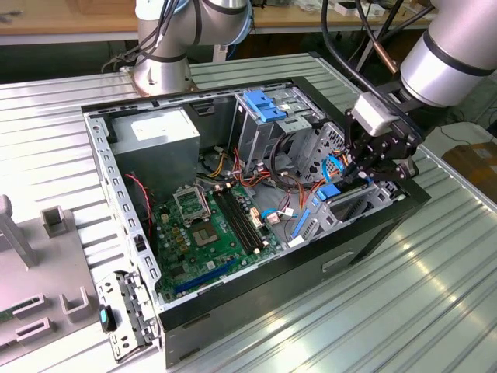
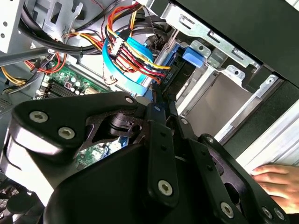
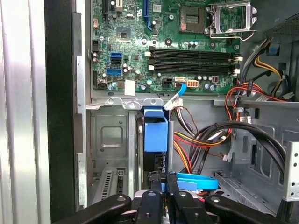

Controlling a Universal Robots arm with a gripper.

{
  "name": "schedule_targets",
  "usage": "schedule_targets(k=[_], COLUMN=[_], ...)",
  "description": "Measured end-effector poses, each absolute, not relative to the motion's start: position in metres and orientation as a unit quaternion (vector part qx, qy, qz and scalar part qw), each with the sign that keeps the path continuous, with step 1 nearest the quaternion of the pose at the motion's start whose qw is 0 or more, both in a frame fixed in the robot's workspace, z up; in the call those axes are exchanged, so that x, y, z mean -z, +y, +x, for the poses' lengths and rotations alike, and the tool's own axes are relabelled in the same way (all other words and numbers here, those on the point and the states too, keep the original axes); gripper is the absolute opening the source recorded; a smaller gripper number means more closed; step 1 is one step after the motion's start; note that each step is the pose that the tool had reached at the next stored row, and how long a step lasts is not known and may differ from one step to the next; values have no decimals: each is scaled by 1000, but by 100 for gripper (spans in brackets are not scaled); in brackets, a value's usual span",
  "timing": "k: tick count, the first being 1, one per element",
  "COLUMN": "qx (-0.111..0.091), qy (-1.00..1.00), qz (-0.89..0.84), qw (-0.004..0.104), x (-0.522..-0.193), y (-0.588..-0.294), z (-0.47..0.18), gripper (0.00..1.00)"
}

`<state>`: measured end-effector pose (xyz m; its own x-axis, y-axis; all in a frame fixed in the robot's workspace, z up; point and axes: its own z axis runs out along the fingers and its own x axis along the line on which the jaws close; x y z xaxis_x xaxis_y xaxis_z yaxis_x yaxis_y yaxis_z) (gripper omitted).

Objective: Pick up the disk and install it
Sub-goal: 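Insert the second disk wire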

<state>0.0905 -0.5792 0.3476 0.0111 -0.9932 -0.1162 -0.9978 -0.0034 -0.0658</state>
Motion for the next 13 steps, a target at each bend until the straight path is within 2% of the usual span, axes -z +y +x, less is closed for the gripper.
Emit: schedule_targets(k=[7,10,13], qx=[-19,-15,-14], qy=[691,690,690], qz=[-720,-720,-720], qw=[64,69,69], x=[-347,-347,-347], y=[-579,-579,-579], z=[91,90,90], gripper=[16,16,16])
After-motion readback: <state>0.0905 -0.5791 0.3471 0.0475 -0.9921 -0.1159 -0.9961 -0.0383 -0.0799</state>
